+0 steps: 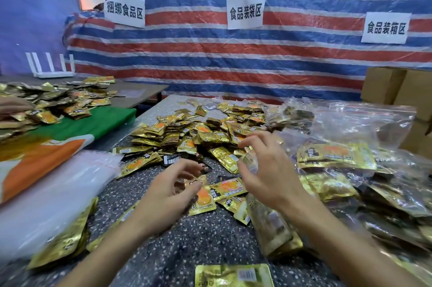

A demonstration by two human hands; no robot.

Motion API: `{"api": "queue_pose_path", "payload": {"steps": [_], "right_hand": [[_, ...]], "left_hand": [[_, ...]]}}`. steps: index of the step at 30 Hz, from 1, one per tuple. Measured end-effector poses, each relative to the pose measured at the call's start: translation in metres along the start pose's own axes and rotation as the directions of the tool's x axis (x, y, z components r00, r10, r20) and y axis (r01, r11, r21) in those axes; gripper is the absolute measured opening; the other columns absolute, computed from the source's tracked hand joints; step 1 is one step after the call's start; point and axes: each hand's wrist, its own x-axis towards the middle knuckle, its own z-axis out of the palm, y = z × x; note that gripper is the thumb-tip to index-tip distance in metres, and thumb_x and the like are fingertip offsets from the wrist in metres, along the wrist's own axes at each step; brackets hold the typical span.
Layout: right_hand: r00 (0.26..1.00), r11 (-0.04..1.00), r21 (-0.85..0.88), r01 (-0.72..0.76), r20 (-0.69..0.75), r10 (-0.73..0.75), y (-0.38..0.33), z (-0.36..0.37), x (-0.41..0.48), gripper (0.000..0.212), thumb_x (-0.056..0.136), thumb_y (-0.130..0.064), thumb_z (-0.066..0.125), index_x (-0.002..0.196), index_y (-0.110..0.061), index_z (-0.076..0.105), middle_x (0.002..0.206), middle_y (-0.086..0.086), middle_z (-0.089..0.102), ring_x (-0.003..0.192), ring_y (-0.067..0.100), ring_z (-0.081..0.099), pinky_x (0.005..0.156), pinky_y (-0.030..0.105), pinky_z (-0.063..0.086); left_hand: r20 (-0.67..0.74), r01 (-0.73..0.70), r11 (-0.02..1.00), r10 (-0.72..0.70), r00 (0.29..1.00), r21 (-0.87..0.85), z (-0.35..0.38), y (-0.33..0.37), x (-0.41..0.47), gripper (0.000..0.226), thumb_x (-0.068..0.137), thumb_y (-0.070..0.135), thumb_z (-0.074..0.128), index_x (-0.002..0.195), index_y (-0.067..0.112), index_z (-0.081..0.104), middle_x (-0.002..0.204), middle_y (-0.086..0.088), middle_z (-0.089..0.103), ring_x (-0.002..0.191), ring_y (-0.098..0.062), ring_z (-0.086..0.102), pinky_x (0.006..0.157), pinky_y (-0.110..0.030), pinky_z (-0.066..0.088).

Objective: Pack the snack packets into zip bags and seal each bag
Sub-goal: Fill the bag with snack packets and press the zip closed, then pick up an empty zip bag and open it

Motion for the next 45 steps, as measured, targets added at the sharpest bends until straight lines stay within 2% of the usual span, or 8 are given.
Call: {"api": "queue_pose_path", "payload": {"steps": [5, 11, 15, 23, 31, 34, 38, 45], "right_hand": [[0.995, 0.994, 0.095, 0.052, 0.078, -0.059, -0.012, 0.027, -0.002, 0.019, 0.091, -0.032, 0.064, 0.11, -0.029, 0.059, 0.123, -0.014, 0.047, 0.108, 0.003, 0.048, 0.094, 0.027, 0.046], [0.984, 0.989, 0.149, 0.001, 0.178, -0.028, -0.009, 0.04, -0.005, 0.019, 0.092, -0.035, 0.059, 0.11, -0.031, 0.058, 0.122, -0.017, 0.046, 0.103, 0.007, 0.057, 0.093, 0.035, 0.05], [0.967, 0.982, 0.178, -0.061, 0.254, 0.014, -0.009, 0.053, -0.007, 0.016, 0.093, -0.035, 0.059, 0.109, -0.034, 0.057, 0.118, -0.02, 0.046, 0.096, 0.014, 0.062, 0.087, 0.037, 0.053], [0.907, 0.961, 0.186, -0.205, 0.406, 0.115, -0.002, 0.087, -0.004, 0.026, 0.095, -0.031, 0.061, 0.12, -0.033, 0.054, 0.122, -0.016, 0.053, 0.109, 0.003, 0.054, 0.097, 0.03, 0.047], [0.918, 0.664, 0.647, -0.375, 0.36, 0.167, -0.016, 0.085, 0.005, 0.063, 0.084, -0.048, 0.075, 0.137, -0.035, 0.044, 0.125, -0.019, 0.058, 0.109, -0.008, 0.059, 0.092, 0.024, 0.052], [0.917, 0.493, 0.775, -0.395, 0.36, 0.17, -0.022, 0.066, 0.017, 0.084, 0.067, -0.053, 0.081, 0.138, -0.045, 0.037, 0.125, -0.028, 0.059, 0.112, -0.009, 0.06, 0.084, 0.015, 0.051], [0.938, 0.286, 0.897, -0.338, 0.298, 0.175, -0.019, 0.044, 0.027, 0.017, 0.09, -0.006, 0.068, 0.105, -0.014, 0.068, 0.087, 0.003, 0.077, 0.074, 0.016, 0.073, 0.063, 0.027, 0.058], [0.961, 0.46, 0.843, -0.278, 0.247, 0.128, -0.005, 0.028, 0.023, 0.029, 0.09, 0.014, 0.053, 0.08, -0.009, 0.067, 0.065, 0.007, 0.062, 0.051, 0.016, 0.048, 0.047, 0.024, 0.04]], "left_hand": [[-0.226, 0.149, 0.919, -0.068, 0.972, 0.365, -0.048, -0.037, 0.012, 0.025, 0.09, 0.046, 0.066, 0.112, 0.034, 0.062, 0.11, 0.019, 0.06, 0.103, -0.006, 0.058, 0.083, -0.032, 0.049], [-0.492, 0.627, 0.372, -0.399, 0.774, 0.684, -0.129, -0.114, 0.01, 0.048, 0.087, 0.057, 0.065, 0.115, 0.018, 0.07, 0.12, -0.01, 0.068, 0.108, -0.034, 0.06, 0.081, -0.036, 0.045], [-0.526, 0.657, 0.448, -0.393, 0.754, 0.607, -0.133, -0.141, -0.01, 0.027, 0.089, 0.028, 0.064, 0.067, 0.014, 0.07, 0.072, -0.004, 0.07, 0.073, -0.029, 0.065, 0.07, -0.034, 0.054], [-0.655, 0.573, 0.749, -0.254, 0.712, 0.333, -0.132, -0.114, 0.005, 0.014, 0.091, 0.012, 0.064, 0.083, 0.021, 0.059, 0.088, -0.011, 0.067, 0.083, -0.036, 0.059, 0.074, -0.047, 0.052], [-0.314, 0.05, 0.895, -0.207, 0.926, -0.443, -0.083, -0.018, 0.014, 0.03, 0.09, -0.002, 0.059, 0.109, 0.02, 0.057, 0.095, -0.008, 0.076, 0.075, -0.024, 0.074, 0.059, -0.028, 0.06], [-0.162, 0.092, 0.762, -0.251, 0.954, -0.641, -0.061, 0.0, 0.017, 0.029, 0.07, 0.002, 0.061, 0.094, 0.014, 0.072, 0.093, -0.015, 0.075, 0.069, -0.029, 0.073, 0.057, -0.032, 0.06], [0.112, 0.263, 0.599, -0.277, 0.954, -0.757, -0.038, 0.003, 0.017, 0.031, 0.082, 0.009, 0.046, 0.081, 0.009, 0.077, 0.093, -0.022, 0.074, 0.073, -0.034, 0.072, 0.061, -0.04, 0.061], [0.346, 0.434, 0.705, -0.277, 0.896, -0.561, -0.041, -0.001, 0.046, 0.068, 0.08, 0.071, 0.052, 0.09, 0.011, 0.081, 0.098, -0.013, 0.076, 0.077, -0.023, 0.07, 0.068, -0.033, 0.057]]}}
